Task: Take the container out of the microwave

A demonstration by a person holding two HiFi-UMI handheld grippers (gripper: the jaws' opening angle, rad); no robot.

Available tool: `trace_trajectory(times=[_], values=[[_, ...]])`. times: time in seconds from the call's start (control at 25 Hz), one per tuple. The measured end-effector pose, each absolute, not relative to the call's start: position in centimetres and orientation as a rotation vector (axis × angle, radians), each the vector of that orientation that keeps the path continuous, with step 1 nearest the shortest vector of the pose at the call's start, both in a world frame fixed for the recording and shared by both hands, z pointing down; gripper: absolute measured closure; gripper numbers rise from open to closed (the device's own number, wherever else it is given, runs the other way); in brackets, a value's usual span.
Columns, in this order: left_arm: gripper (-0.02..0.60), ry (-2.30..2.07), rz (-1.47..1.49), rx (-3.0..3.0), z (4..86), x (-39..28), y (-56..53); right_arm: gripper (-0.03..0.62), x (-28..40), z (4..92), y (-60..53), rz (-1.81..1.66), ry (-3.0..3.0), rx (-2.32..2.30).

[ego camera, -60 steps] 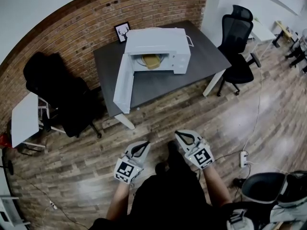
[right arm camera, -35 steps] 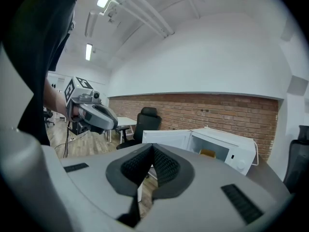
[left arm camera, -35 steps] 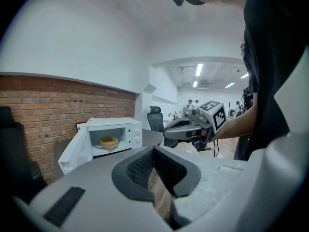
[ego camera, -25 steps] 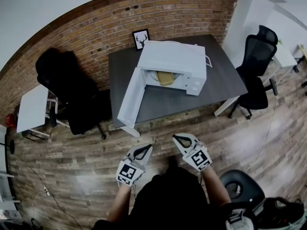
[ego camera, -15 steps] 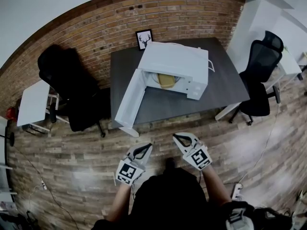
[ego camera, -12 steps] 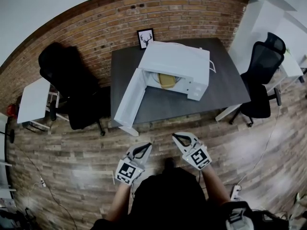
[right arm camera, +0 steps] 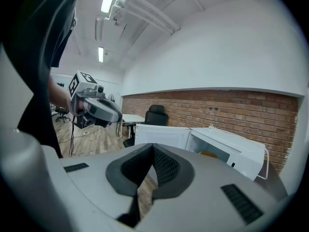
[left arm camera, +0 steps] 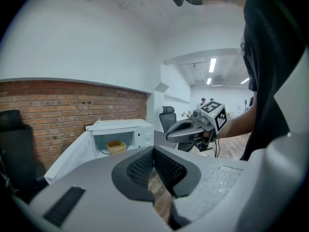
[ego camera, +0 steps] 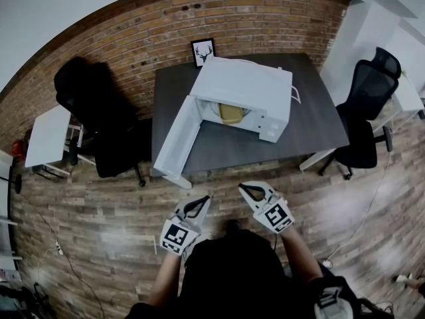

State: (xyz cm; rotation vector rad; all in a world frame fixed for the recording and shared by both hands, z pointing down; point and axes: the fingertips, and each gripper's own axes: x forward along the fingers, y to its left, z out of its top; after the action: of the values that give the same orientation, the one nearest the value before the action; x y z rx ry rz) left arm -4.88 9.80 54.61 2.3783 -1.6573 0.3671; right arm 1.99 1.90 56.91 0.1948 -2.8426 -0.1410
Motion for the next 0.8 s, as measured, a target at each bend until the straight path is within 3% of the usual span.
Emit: trace_trajectory(times=[0.8], values=[[0.578, -1.575, 0.389, 2.415, 55.7, -2.8, 6.4, 0.595, 4.4, 57.9, 0.1, -0.145, -2.810, 0.205]])
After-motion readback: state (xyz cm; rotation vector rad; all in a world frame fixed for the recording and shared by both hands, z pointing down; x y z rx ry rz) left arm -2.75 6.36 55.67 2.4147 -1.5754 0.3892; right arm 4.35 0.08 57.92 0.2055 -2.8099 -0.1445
